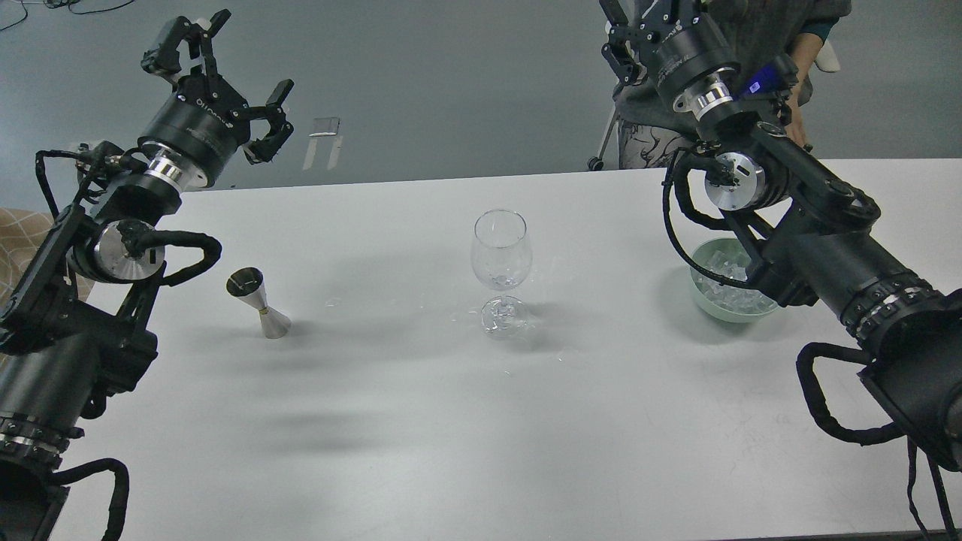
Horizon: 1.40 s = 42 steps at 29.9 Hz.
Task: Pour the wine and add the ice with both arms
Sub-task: 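Move the left gripper down toward the metal jigger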
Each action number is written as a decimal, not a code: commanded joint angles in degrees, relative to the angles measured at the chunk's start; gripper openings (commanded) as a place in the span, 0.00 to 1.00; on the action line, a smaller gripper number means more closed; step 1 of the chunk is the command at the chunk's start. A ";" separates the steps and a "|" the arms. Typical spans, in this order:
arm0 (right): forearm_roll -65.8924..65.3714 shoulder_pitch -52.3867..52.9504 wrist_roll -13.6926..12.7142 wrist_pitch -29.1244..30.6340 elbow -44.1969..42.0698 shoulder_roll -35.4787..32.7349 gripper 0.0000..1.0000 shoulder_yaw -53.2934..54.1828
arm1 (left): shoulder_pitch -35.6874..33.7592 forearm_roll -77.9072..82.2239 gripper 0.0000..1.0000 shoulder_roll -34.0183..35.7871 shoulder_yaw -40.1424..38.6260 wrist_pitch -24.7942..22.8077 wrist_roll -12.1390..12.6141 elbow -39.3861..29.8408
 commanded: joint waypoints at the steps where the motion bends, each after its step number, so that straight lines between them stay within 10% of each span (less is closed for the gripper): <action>1: 0.07 -1.66 0.26 1.45 0.08 -0.35 1.00 0.89 | 2.18 0.24 0.98 -1.81 0.00 -0.27 -0.07 0.04; 42: 0.07 -3.16 -0.88 1.28 -0.10 -2.11 1.00 0.10 | -0.89 -6.17 0.98 -3.31 -0.35 3.59 -0.68 5.14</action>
